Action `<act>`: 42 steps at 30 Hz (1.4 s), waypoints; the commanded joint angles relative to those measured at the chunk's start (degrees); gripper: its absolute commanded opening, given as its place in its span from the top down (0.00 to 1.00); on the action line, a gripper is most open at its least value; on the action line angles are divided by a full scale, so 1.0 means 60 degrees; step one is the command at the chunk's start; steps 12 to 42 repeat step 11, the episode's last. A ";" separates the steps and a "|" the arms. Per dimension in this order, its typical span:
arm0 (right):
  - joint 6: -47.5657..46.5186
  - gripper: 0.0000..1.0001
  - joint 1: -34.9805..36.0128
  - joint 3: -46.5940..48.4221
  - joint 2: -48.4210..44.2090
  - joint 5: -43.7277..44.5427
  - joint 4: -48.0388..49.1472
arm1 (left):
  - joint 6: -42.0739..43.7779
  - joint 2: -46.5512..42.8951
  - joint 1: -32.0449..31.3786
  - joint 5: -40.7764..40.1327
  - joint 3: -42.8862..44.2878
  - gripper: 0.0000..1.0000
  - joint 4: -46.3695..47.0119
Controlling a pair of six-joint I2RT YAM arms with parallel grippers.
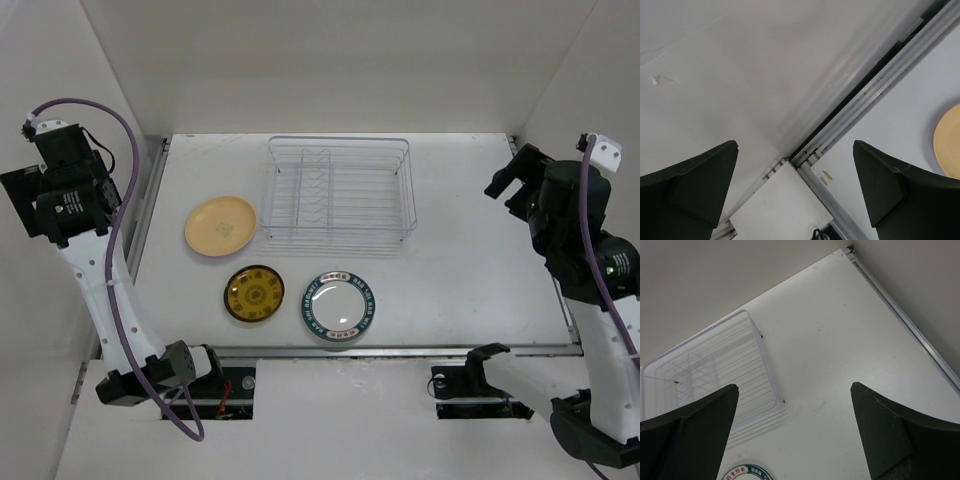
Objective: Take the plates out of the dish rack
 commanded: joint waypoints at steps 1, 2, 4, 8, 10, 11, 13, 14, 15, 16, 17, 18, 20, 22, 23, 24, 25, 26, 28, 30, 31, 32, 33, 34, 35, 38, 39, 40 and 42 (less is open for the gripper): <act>0.0016 0.00 -0.0017 -0.0334 -0.0285 -0.0412 0.0029 | -0.0018 -0.0220 0.0028 0.0366 -0.0070 0.00 -0.0115; 0.0016 0.00 -0.0017 -0.0422 -0.0285 -0.0499 0.0029 | -0.0018 -0.0220 0.0028 0.0367 -0.0070 0.00 -0.0116; 0.0016 0.00 -0.0017 -0.0423 -0.0562 -0.0500 0.0029 | -0.0018 -0.0307 0.0028 0.0455 -0.0070 0.00 -0.0116; -0.0071 0.00 -0.0017 -0.0525 -0.0769 -0.0763 0.0029 | -0.0018 -0.0308 0.0028 0.0645 0.0105 0.00 -0.0116; -0.0072 0.00 -0.0017 -0.0758 -0.1118 -0.0866 0.0291 | -0.0018 -0.0308 0.0028 0.0747 0.0105 0.00 -0.0028; -0.0159 0.00 -0.0017 -0.0847 -0.1222 -0.0968 0.0380 | -0.0018 -0.0395 0.0028 0.0748 0.0105 0.00 -0.0028; -0.0159 0.00 -0.0017 -0.0847 -0.1222 -0.0968 0.0380 | -0.0018 -0.0395 0.0028 0.0748 0.0105 0.00 -0.0028; -0.0159 0.00 -0.0017 -0.0847 -0.1222 -0.0968 0.0380 | -0.0018 -0.0395 0.0028 0.0748 0.0105 0.00 -0.0028; -0.0159 0.00 -0.0017 -0.0847 -0.1222 -0.0968 0.0380 | -0.0018 -0.0395 0.0028 0.0748 0.0105 0.00 -0.0028; -0.0159 0.00 -0.0017 -0.0847 -0.1222 -0.0968 0.0380 | -0.0018 -0.0395 0.0028 0.0748 0.0105 0.00 -0.0028; -0.0159 0.00 -0.0017 -0.0847 -0.1222 -0.0968 0.0380 | -0.0018 -0.0395 0.0028 0.0748 0.0105 0.00 -0.0028; -0.0159 0.00 -0.0017 -0.0847 -0.1222 -0.0968 0.0380 | -0.0018 -0.0395 0.0028 0.0748 0.0105 0.00 -0.0028; -0.0159 0.00 -0.0017 -0.0847 -0.1222 -0.0968 0.0380 | -0.0018 -0.0395 0.0028 0.0748 0.0105 0.00 -0.0028; -0.0159 0.00 -0.0017 -0.0847 -0.1222 -0.0968 0.0380 | -0.0018 -0.0395 0.0028 0.0748 0.0105 0.00 -0.0028; -0.0159 0.00 -0.0017 -0.0847 -0.1222 -0.0968 0.0380 | -0.0018 -0.0395 0.0028 0.0748 0.0105 0.00 -0.0028; -0.0159 0.00 -0.0017 -0.0847 -0.1222 -0.0968 0.0380 | -0.0018 -0.0395 0.0028 0.0748 0.0105 0.00 -0.0028; -0.0159 0.00 -0.0017 -0.0847 -0.1222 -0.0968 0.0380 | -0.0018 -0.0395 0.0028 0.0748 0.0105 0.00 -0.0028; -0.0159 0.00 -0.0017 -0.0847 -0.1222 -0.0968 0.0380 | -0.0018 -0.0395 0.0028 0.0748 0.0105 0.00 -0.0028; -0.0159 0.00 -0.0017 -0.0847 -0.1222 -0.0968 0.0380 | -0.0018 -0.0395 0.0028 0.0748 0.0105 0.00 -0.0028; -0.0159 0.00 -0.0017 -0.0847 -0.1222 -0.0968 0.0380 | -0.0018 -0.0395 0.0028 0.0748 0.0105 0.00 -0.0028; -0.0159 0.00 -0.0017 -0.0847 -0.1222 -0.0968 0.0380 | -0.0018 -0.0395 0.0028 0.0748 0.0105 0.00 -0.0028; -0.0159 0.00 -0.0017 -0.0847 -0.1222 -0.0968 0.0380 | -0.0018 -0.0395 0.0028 0.0748 0.0105 0.00 -0.0028; -0.0159 0.00 -0.0017 -0.0847 -0.1222 -0.0968 0.0380 | -0.0018 -0.0395 0.0028 0.0748 0.0105 0.00 -0.0028; -0.0159 0.00 -0.0017 -0.0847 -0.1222 -0.0968 0.0380 | -0.0018 -0.0395 0.0028 0.0748 0.0105 0.00 -0.0028; -0.0159 0.00 -0.0017 -0.0847 -0.1222 -0.0968 0.0380 | -0.0018 -0.0395 0.0028 0.0748 0.0105 0.00 -0.0028; -0.0159 0.00 -0.0017 -0.0847 -0.1222 -0.0968 0.0380 | -0.0018 -0.0395 0.0028 0.0748 0.0105 0.00 -0.0028; -0.0159 0.00 -0.0017 -0.0847 -0.1222 -0.0968 0.0380 | -0.0018 -0.0395 0.0028 0.0748 0.0105 0.00 -0.0028; -0.0159 0.00 -0.0017 -0.0847 -0.1222 -0.0968 0.0380 | -0.0018 -0.0395 0.0028 0.0748 0.0105 0.00 -0.0028; -0.0159 0.00 -0.0017 -0.0847 -0.1222 -0.0968 0.0380 | -0.0018 -0.0395 0.0028 0.0748 0.0105 0.00 -0.0028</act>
